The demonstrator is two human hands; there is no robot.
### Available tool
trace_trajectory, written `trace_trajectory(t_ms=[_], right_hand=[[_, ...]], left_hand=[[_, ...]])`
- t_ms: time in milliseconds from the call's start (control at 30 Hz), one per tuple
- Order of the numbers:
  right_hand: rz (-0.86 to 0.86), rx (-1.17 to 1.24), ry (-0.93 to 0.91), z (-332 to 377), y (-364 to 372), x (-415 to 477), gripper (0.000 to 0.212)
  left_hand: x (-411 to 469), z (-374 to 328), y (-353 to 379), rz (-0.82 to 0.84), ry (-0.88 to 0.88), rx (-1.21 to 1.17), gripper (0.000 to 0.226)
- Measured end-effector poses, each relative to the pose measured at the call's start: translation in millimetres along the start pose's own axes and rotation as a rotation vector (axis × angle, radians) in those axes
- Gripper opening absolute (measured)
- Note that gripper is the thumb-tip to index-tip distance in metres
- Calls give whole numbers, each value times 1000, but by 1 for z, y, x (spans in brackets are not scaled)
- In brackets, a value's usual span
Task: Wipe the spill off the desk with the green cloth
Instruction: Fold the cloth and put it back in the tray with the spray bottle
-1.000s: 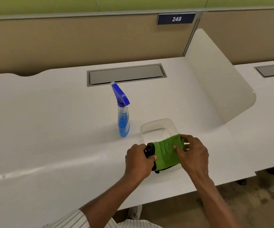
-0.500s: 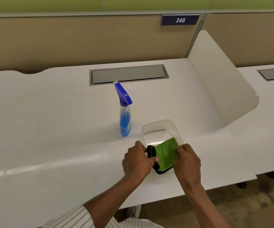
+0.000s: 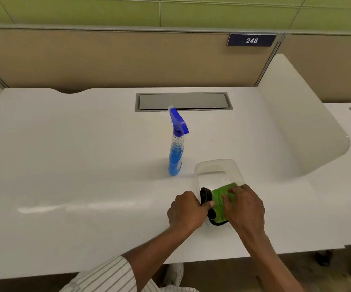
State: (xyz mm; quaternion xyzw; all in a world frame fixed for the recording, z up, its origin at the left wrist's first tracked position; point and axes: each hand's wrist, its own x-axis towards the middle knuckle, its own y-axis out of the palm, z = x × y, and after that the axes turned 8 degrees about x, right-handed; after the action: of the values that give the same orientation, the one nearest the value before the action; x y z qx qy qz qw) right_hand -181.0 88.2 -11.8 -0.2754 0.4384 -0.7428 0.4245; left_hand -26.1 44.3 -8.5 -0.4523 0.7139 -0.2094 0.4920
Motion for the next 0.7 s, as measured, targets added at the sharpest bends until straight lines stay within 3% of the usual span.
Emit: trace_trajectory(t_ms=[233, 367, 467, 600, 700], right_hand=[[130, 507, -79, 72, -20, 46, 45], [332, 492, -197, 109, -10, 78, 81], [399, 468, -228, 127, 4, 95, 96], [432, 476, -239, 138, 19, 107, 95], [418, 503, -245, 141, 29, 113, 83]], left_hand=[[-10, 8, 7, 49, 16, -78, 49], [-12, 11, 8, 52, 38, -79, 50], [-12, 13, 8, 46, 35, -81, 52], [-11, 14, 9, 37, 21, -72, 52], [-11, 13, 9, 23, 18, -68, 52]])
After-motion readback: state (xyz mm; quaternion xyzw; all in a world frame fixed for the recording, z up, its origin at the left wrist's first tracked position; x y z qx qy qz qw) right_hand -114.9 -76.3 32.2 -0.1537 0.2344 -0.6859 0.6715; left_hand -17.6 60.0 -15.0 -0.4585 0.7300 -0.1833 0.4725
